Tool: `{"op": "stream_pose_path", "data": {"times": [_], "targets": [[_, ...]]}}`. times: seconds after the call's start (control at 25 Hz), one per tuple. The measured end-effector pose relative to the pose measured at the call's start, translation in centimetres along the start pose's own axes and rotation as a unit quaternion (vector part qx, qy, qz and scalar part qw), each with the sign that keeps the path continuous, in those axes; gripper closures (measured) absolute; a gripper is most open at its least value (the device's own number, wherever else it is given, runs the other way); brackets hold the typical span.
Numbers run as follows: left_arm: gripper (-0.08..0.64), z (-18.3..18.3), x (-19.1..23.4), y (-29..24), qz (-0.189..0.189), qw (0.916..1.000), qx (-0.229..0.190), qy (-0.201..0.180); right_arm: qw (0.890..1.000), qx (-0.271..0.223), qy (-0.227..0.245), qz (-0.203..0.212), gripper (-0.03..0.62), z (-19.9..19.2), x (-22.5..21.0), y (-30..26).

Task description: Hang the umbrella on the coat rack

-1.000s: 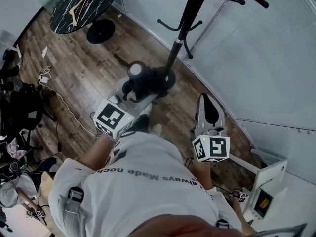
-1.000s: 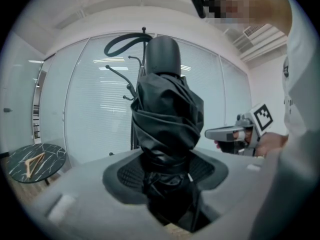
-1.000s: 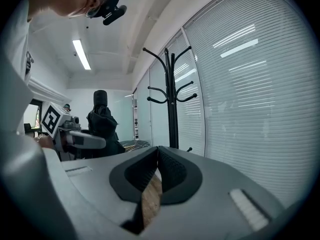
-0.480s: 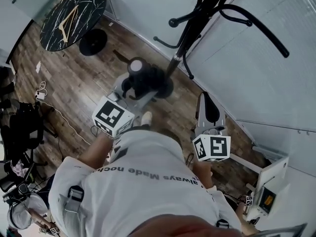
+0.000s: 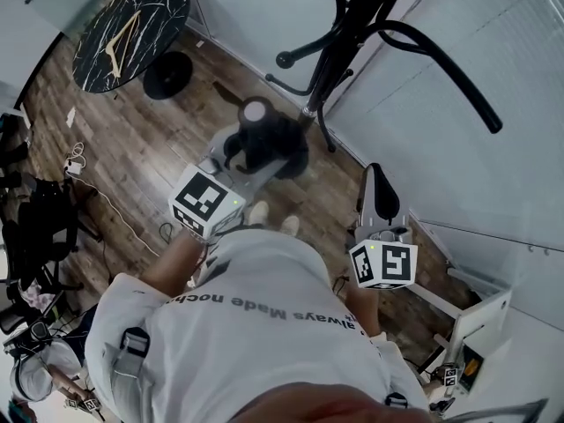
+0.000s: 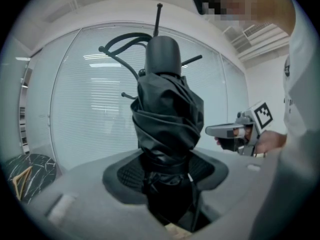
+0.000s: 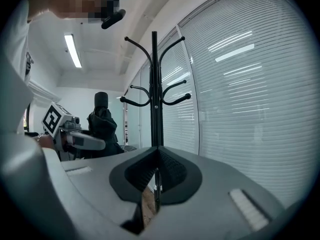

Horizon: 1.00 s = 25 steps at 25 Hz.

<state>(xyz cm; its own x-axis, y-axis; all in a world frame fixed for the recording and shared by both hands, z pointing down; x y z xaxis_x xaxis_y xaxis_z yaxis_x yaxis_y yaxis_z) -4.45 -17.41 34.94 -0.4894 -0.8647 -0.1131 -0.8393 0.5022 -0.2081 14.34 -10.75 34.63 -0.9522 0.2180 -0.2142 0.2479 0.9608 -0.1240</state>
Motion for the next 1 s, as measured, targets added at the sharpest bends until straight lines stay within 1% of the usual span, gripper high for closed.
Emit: {"op": "stream_pose_path", "data": {"times": [0.24, 0.52, 0.8, 1.0], "targets": [[0.320, 0.4, 0.1, -1.7, -0.007, 1.0000, 0.001, -0.007, 1.000, 0.001, -0.006, -0.001, 0.591, -0.1, -1.2, -0.3], [0.321, 0.2, 0.8, -2.9, -0.016, 0.9997, 0.017, -0.010, 1.000, 0.002, -0.004, 0.004, 0.591, -0.2, -1.5, -0.7], [0.321, 1.3, 0.6, -3.8, -0.033, 0.9993, 0.007, -0.018, 1.000, 0.004, -0.007, 0.001, 0.591, 0.0, -1.6, -0.7], [0.321, 1.3, 0.6, -5.1, -0.045, 0.9988, 0.009, -0.019, 1.000, 0.003, -0.005, -0.002, 0.591, 0.0, -1.9, -0.6]]}}
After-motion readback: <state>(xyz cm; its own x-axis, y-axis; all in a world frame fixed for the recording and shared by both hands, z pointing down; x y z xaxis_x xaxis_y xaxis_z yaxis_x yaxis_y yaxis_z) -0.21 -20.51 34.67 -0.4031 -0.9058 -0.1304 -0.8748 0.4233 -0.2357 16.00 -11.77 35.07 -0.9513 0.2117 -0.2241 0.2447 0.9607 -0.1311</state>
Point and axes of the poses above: the fingertips, and each gripper's own axes: y backward along the fingers, x to its left, z out of its top, the point moved 4 cm from there along y, backward along the fingers, and after that the axes turned 9 degrees about -y, right-handed, at the moved point
